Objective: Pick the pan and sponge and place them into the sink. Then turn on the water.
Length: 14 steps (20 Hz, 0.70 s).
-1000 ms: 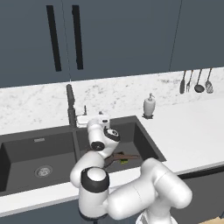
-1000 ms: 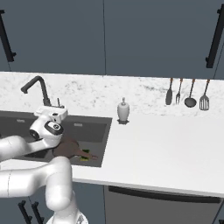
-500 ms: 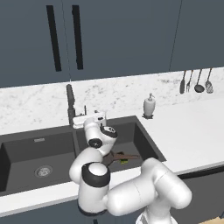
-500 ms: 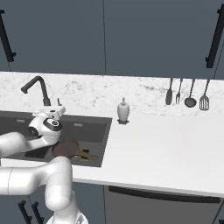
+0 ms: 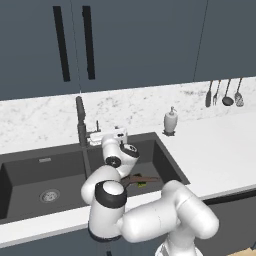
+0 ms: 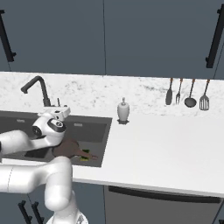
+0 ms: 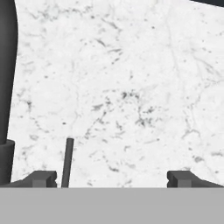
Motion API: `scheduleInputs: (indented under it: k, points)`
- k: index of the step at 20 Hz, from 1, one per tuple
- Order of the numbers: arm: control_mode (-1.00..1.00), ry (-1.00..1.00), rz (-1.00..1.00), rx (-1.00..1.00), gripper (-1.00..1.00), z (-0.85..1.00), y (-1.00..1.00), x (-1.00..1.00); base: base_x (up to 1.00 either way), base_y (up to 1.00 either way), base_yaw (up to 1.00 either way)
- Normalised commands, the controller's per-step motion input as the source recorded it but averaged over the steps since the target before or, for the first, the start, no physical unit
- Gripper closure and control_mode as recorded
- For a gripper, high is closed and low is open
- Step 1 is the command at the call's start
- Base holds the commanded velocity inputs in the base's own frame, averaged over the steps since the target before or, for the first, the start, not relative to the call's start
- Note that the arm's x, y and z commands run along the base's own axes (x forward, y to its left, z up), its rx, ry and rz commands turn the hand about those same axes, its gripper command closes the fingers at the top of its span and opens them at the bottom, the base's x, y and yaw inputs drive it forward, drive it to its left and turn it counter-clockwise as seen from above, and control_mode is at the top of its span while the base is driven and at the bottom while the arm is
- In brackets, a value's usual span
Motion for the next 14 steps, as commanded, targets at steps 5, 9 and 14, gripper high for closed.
scheduleInputs:
  k: [5,9,14]
  points:
    - [-1.00,0.00,0.05,0.00,-1.00,-0.17,-0.02,0.24,0.00,0.00,0.00]
    - [-1.00,0.00,0.08,0.00,-1.00,-0.20,0.00,0.25,0.00,0.00,0.00]
    - [-1.00,0.00,0.08,0.00,-1.00,-0.18,0.00,0.20,0.00,0.00,0.00]
